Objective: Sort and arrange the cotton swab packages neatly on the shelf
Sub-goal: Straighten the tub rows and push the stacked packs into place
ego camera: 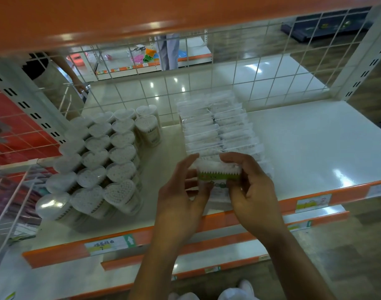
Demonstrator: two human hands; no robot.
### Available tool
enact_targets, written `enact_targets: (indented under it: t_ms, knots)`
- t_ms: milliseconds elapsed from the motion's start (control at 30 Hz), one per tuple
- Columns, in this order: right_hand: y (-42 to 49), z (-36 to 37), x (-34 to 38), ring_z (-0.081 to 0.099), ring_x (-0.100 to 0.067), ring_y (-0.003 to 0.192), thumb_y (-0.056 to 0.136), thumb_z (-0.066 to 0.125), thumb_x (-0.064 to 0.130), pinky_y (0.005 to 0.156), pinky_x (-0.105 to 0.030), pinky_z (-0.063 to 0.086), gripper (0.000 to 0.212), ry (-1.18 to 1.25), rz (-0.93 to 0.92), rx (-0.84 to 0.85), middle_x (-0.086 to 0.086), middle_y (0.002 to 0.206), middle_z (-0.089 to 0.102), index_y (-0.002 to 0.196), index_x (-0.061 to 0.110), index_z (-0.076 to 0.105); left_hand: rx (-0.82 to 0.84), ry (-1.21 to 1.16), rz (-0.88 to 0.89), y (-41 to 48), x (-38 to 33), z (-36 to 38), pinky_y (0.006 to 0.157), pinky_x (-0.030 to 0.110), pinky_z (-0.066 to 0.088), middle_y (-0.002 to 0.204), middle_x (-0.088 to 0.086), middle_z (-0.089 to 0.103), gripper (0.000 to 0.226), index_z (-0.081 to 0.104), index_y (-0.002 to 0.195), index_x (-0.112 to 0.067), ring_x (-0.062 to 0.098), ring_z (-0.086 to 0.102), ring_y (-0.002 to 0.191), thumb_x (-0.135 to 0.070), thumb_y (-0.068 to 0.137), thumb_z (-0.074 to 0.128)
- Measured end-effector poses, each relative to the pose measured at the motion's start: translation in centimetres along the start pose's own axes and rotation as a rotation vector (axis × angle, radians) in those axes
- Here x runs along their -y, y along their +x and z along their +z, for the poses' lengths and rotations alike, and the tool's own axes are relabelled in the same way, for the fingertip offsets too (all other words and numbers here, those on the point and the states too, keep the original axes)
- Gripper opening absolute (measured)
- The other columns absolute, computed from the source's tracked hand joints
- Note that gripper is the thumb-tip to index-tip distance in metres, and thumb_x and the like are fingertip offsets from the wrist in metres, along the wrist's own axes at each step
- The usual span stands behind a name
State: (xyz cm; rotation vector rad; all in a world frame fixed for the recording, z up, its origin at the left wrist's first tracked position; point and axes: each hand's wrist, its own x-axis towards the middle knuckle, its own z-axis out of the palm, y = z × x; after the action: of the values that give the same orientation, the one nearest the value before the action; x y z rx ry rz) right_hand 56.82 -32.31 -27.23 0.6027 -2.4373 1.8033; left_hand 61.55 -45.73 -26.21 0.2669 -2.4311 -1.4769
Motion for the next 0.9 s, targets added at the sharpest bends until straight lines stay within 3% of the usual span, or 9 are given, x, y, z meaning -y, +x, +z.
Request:
enact_targets:
  t_ms: [167,467,567,700,900]
  knots:
    - [0.0,0.1,-0.4,0.053,0.001,0.097,0.080,0.062,-0.006,0.080,-0.001,0.042,0.042,-0.204,-0.088,-0.046,0.008,0.110,0.056,0.108,0.025,0.059,-0.023,0.027,-0.037,0.0,1.2,0.2,0.063,0.004,0.046,0.093,-0.021,0.063,0.039,0.049,0.105,-0.041,-0.011,0.061,0.084,-0.018,0.084,0.071]
    - [0.1,0.1,-1.0,0.051,0.010,0.096,0.082,0.062,-0.007,0.079,0.001,0.041,0.039,-0.277,-0.069,-0.045,0.008,0.112,0.055,0.108,0.022,0.060,-0.042,0.092,-0.094,-0.1,3.0,1.5,0.062,0.002,0.044,0.083,-0.028,0.058,0.041,0.046,0.097,-0.038,-0.014,0.059,0.079,-0.013,0.080,0.074]
    - [0.0,0.1,-1.1,0.051,0.008,0.094,0.081,0.062,-0.008,0.080,0.002,0.039,0.039,-0.305,-0.076,-0.049,0.012,0.109,0.052,0.108,0.021,0.061,-0.078,0.135,-0.072,-0.1,3.5,2.0,0.063,0.004,0.045,0.085,-0.019,0.061,0.043,0.048,0.096,-0.037,-0.010,0.060,0.081,-0.012,0.076,0.076]
    - [-0.1,0.1,-1.1,0.046,0.017,0.092,0.079,0.063,-0.009,0.072,0.005,0.037,0.039,-0.338,-0.084,-0.060,0.010,0.110,0.053,0.107,0.019,0.063,-0.104,0.179,-0.054,-0.1,4.3,2.3,0.067,0.018,0.054,0.094,-0.008,0.064,0.039,0.057,0.103,-0.030,-0.002,0.062,0.080,-0.015,0.074,0.078]
    - [-0.3,-0.2,-1.4,0.054,-0.015,0.099,0.074,0.068,-0.008,0.079,-0.012,0.037,0.037,-0.406,-0.094,-0.206,-0.005,0.111,0.059,0.104,0.013,0.065,-0.146,0.289,0.005,-0.2,4.3,2.7,0.065,0.015,0.052,0.095,-0.011,0.065,0.040,0.056,0.106,-0.023,0.000,0.062,0.076,-0.020,0.074,0.079]
